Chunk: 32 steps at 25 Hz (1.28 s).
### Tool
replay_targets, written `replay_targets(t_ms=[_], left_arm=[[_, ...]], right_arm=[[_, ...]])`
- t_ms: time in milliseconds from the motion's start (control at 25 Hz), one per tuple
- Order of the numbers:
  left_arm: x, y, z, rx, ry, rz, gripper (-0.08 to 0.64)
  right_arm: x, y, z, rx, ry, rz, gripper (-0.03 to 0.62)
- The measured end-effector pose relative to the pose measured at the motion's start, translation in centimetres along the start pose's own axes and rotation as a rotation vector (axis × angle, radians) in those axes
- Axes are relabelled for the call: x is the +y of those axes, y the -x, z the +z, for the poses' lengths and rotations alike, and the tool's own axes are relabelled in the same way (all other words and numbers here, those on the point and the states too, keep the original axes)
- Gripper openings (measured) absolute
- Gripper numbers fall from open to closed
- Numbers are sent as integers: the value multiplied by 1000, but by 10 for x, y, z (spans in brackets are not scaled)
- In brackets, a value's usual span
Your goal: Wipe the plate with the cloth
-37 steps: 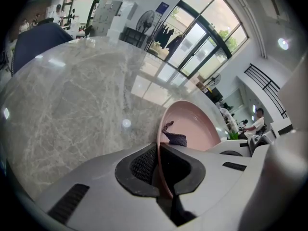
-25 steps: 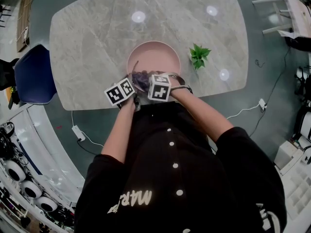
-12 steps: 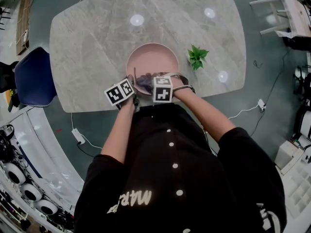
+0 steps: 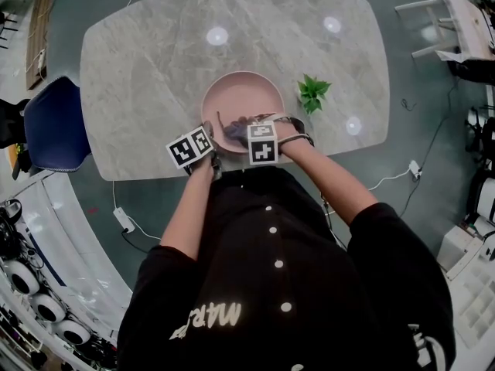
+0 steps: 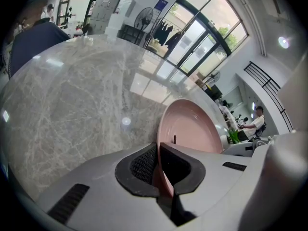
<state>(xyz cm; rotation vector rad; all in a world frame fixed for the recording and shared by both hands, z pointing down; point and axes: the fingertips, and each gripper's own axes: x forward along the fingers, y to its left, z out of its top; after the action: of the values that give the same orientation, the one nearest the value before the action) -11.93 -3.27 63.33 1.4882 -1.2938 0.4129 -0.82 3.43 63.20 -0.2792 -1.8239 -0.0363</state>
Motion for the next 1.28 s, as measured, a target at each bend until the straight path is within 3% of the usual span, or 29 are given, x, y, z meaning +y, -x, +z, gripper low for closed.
replay_targets(t_ms=[400,1280], left_arm=[[-1,-1,0,1,-26,10,29],[0,0,0,1,-42,21,29]], right_arm=[[-4,3,-22,85,68,-18,143],[-29,12,-54,179,-9,-99,143]])
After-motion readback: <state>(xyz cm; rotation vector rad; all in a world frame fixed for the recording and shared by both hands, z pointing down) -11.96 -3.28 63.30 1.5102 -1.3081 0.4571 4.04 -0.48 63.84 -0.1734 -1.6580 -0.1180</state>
